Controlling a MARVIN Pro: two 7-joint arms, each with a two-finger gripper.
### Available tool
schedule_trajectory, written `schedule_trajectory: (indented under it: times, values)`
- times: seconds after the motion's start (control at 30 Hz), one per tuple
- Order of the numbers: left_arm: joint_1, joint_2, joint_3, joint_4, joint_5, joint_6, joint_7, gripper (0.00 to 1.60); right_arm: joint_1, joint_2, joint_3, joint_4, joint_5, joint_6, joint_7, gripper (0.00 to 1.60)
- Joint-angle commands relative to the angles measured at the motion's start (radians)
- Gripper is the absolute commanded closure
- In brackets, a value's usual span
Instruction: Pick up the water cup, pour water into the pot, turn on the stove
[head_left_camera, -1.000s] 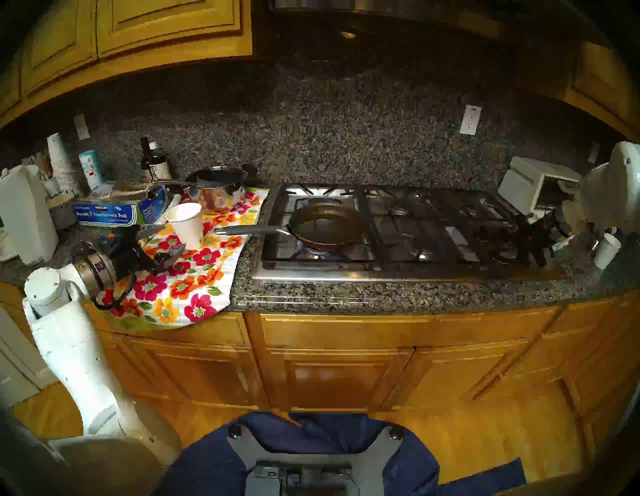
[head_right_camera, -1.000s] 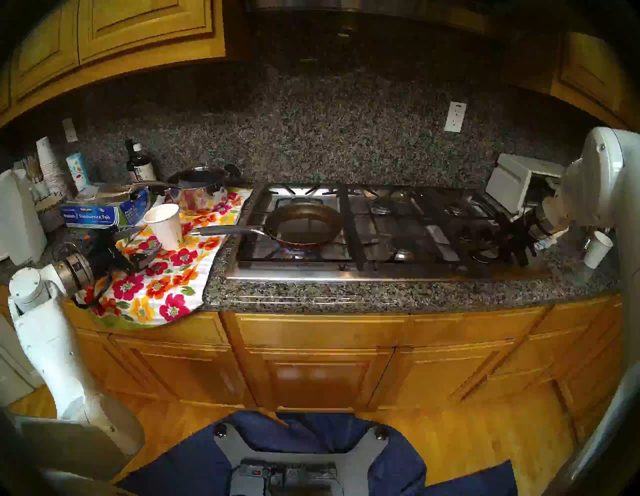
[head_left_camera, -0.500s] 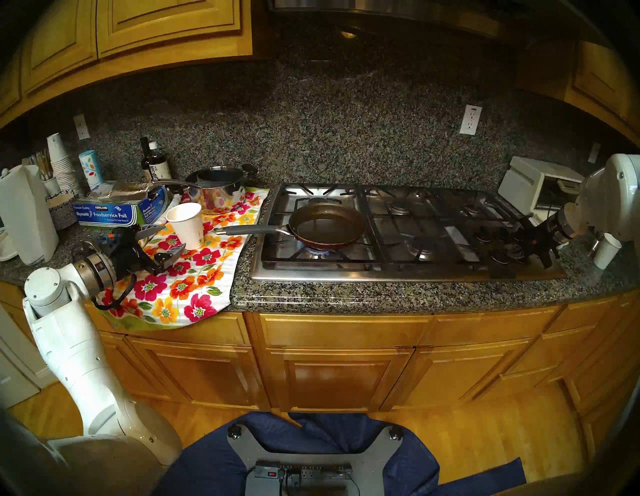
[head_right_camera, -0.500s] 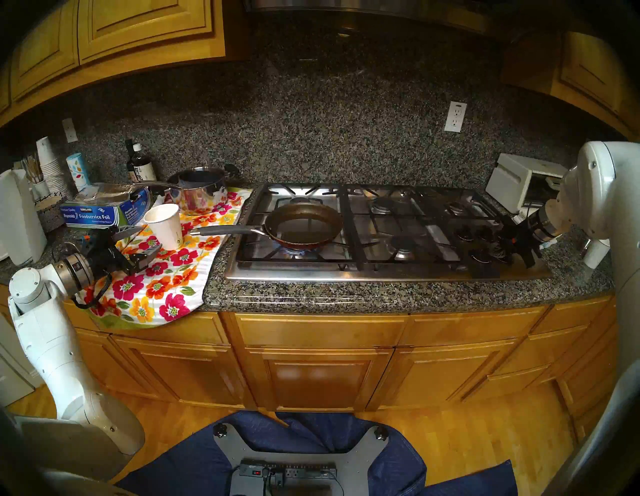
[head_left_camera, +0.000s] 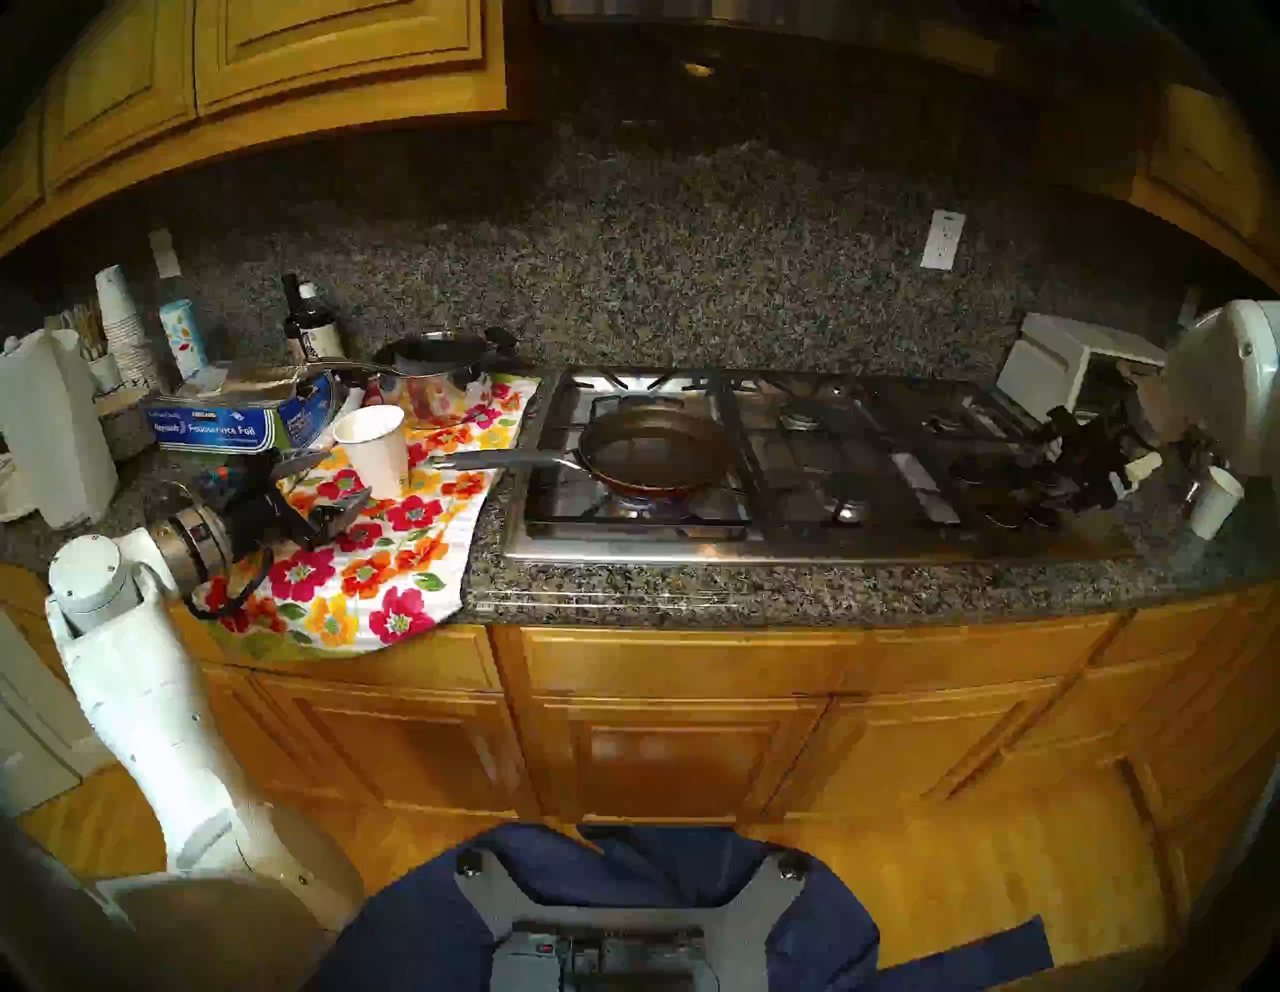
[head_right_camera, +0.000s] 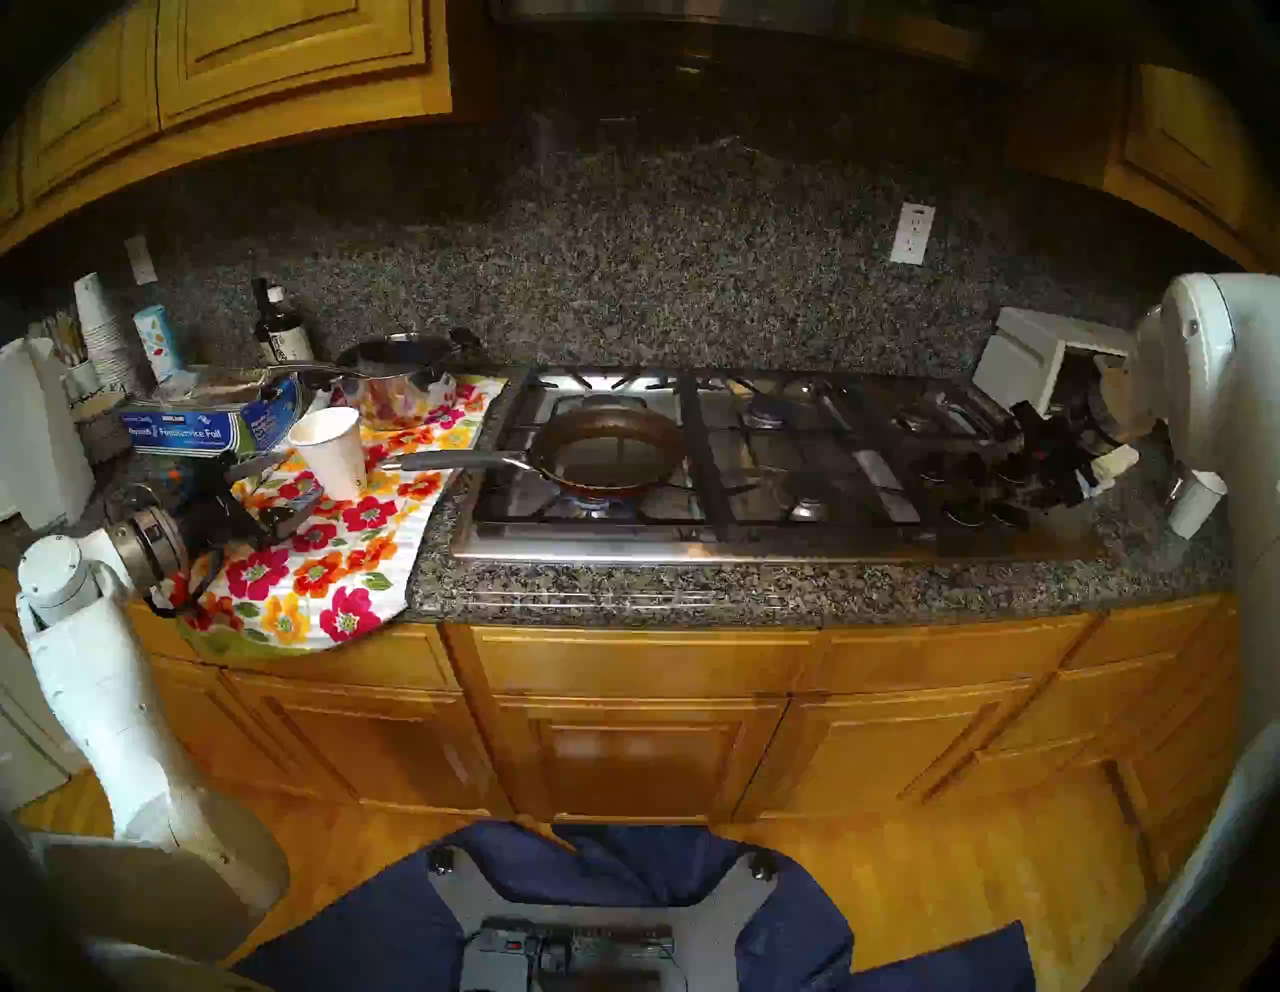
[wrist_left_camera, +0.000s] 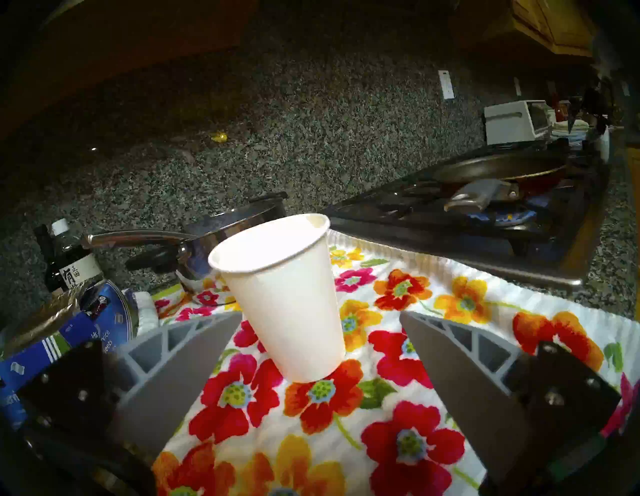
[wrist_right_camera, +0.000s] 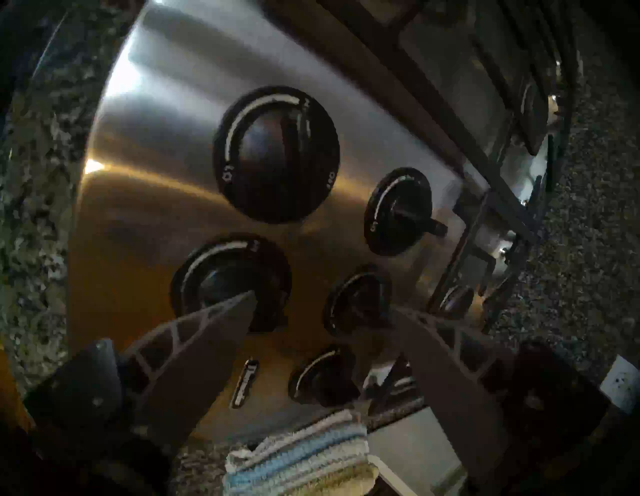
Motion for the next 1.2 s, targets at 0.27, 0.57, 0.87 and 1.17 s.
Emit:
schedule_trajectory:
  times: [0.27, 0.57, 0.87, 1.17]
  values:
    - [-0.026, 0.009, -0.001, -0.020, -0.016, 0.000, 0.002, 0.00, 0.153, 0.046, -0.103, 0.088, 0.066, 0.053, 0.168, 0.00]
    - [-0.025, 0.009, 0.000, -0.019, -0.014, 0.000, 0.002, 0.00, 0.213, 0.037, -0.071, 0.091, 0.181, 0.069, 0.285, 0.00]
    - [-0.024, 0.010, 0.001, -0.019, -0.012, -0.001, 0.002, 0.00, 0.288, 0.047, 0.006, 0.059, 0.316, 0.112, 0.401, 0.00]
    - [-0.025, 0.010, 0.001, -0.019, -0.013, 0.000, 0.002, 0.00, 0.346, 0.069, 0.093, 0.027, 0.464, 0.195, 0.530, 0.00]
